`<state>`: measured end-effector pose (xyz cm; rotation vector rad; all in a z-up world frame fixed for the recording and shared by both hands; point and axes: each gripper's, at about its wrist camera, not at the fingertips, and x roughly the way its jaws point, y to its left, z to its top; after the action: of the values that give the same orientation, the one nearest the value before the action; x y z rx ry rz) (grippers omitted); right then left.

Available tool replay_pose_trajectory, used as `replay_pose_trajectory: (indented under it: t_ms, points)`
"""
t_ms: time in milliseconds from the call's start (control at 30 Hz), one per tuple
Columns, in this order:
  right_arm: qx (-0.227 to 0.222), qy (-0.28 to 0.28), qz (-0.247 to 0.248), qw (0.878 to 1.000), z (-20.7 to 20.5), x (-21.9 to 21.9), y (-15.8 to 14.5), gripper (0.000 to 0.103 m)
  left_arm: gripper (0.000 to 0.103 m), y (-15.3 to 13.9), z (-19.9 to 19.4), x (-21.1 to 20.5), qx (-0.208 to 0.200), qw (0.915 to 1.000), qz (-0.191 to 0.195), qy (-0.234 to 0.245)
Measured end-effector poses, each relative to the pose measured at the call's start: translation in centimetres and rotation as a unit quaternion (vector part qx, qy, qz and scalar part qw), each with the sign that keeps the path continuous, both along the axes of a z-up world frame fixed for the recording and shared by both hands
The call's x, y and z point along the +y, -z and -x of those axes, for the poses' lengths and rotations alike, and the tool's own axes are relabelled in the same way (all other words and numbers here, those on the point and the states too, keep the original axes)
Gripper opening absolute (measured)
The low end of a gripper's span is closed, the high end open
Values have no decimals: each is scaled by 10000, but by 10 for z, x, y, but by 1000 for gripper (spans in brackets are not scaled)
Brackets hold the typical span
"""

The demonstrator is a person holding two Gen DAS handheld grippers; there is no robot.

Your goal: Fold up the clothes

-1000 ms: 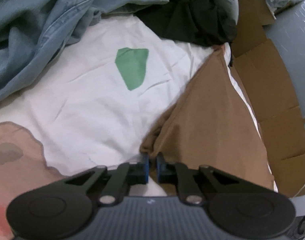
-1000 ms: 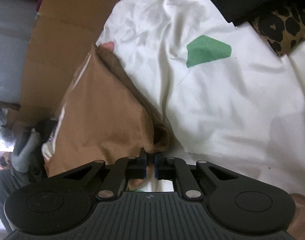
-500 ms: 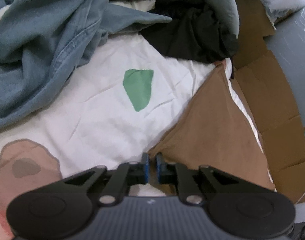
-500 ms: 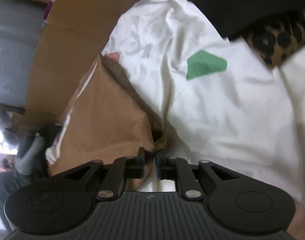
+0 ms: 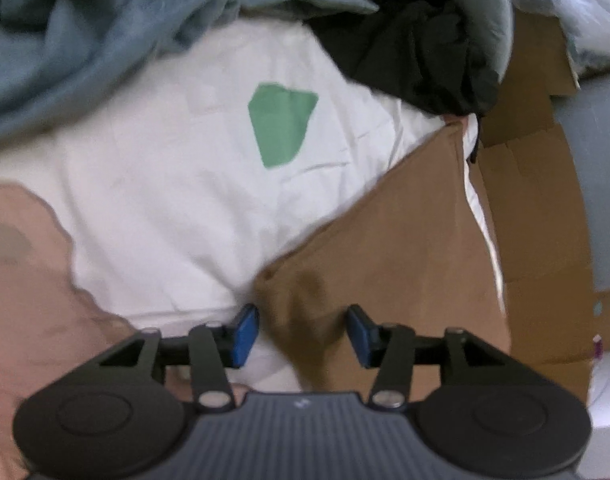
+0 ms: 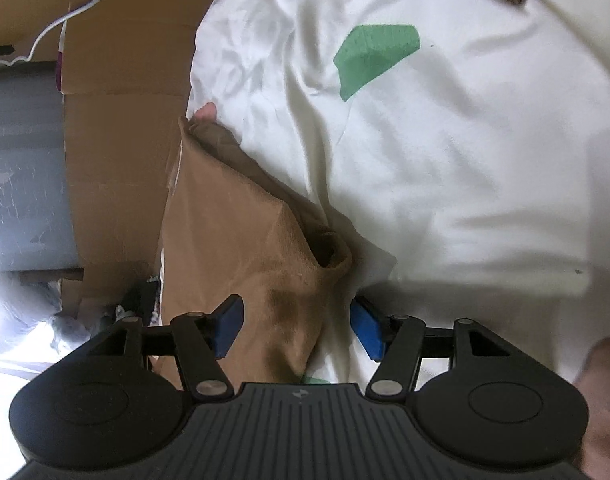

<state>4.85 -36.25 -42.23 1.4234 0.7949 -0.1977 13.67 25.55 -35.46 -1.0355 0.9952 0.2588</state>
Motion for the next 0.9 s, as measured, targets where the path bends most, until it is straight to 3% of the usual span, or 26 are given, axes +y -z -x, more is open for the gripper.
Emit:
replay_pose_trajectory:
  t_ms: [100, 233, 333, 367, 400, 433, 467, 500, 533, 633, 700, 767, 800, 833, 867, 900]
  points:
    - [-86, 21, -82, 9999, -6, 1, 5, 64, 51, 7, -3, -1, -19, 9998, 133, -159]
    - [-184, 15, -147, 9997, -16, -1, 9, 64, 63, 9, -9, -6, -149, 9996, 119, -226]
    - [-205, 21, -129, 9997, -23, -5, 9, 43, 63, 7, -14, -6, -244, 9993, 67, -286]
    - [-193, 5, -99, 9998, -25, -7, 9, 28, 61, 7, -14, -5, -283, 9991, 92, -308]
    - [-185, -23, -48, 9998, -26, -9, 8, 19, 57, 7, -15, -3, -328, 9988, 137, -330]
    - [-190, -60, 7, 9998, -28, -11, 7, 11, 46, 8, -15, -2, -381, 9985, 203, -345]
    - [-233, -100, 34, 9997, -28, -12, 5, 9, 28, 9, -14, 0, -452, 9979, 312, -342]
    - [-301, -138, 45, 9994, -29, -13, 2, 8, 20, 10, -13, 2, -523, 9971, 442, -338]
    - [-385, -178, 51, 9991, -29, -13, -2, 8, 13, 11, -11, 3, -595, 9958, 616, -328]
    - [-613, -193, -14, 9979, -26, -15, -11, 8, 13, 11, -11, 6, -742, 9934, 851, -199]
    - [-627, -163, -111, 9978, -25, -15, -10, 8, 21, 15, -14, 6, -643, 9938, 888, -208]
    - [-474, -155, -105, 9987, -27, -14, -6, 13, 39, 19, -13, 7, -490, 9948, 828, -332]
    - [-387, -157, -77, 9991, -28, -13, -4, 18, 42, 21, -14, 6, -471, 9948, 830, -367]
    - [-377, -176, -72, 9991, -29, -12, -3, 33, 47, 23, -14, 4, -488, 9946, 850, -351]
    - [-394, -199, -76, 9990, -30, -11, -1, 41, 55, 23, -16, 2, -510, 9947, 854, -278]
    - [-412, -222, -80, 9989, -31, -10, 0, 41, 58, 23, -18, 0, -523, 9949, 842, -193]
